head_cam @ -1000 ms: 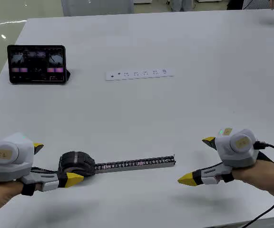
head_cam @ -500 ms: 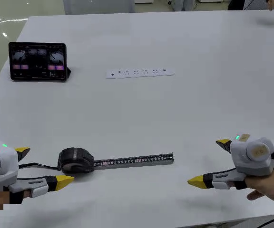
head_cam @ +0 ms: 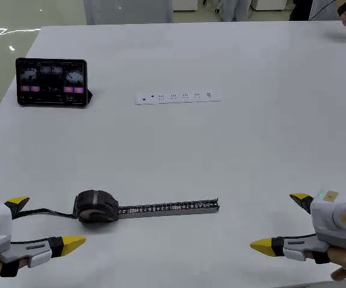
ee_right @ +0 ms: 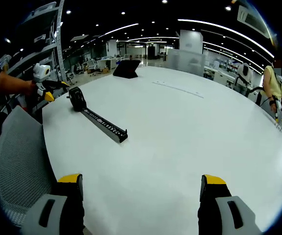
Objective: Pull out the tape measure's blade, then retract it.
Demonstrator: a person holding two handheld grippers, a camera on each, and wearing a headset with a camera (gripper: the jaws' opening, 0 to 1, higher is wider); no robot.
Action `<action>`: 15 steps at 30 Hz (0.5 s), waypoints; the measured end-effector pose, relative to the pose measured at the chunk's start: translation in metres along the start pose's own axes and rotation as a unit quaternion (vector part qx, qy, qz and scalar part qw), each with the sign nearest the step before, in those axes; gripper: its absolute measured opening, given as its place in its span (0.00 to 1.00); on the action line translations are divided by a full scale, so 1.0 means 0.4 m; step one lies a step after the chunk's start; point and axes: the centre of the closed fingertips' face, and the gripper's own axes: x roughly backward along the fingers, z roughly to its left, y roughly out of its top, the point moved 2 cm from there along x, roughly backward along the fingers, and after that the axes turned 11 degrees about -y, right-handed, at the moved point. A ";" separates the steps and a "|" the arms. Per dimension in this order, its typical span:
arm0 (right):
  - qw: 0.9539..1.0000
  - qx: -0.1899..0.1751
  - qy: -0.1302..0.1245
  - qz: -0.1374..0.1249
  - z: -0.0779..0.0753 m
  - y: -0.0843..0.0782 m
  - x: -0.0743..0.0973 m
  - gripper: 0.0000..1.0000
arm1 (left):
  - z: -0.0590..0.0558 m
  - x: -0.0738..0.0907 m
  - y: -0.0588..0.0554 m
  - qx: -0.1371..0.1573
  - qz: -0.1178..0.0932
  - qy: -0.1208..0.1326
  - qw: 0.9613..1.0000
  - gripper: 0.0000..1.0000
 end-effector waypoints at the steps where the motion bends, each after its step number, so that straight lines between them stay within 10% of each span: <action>1: 1.000 0.002 -0.002 -0.001 -0.007 -0.003 0.004 0.99 | -0.002 0.004 -0.009 -0.001 0.005 0.000 1.000 0.99; 15: 0.999 0.035 0.006 -0.010 0.009 -0.024 0.046 0.99 | -0.031 0.035 -0.053 -0.015 0.010 -0.004 1.000 0.98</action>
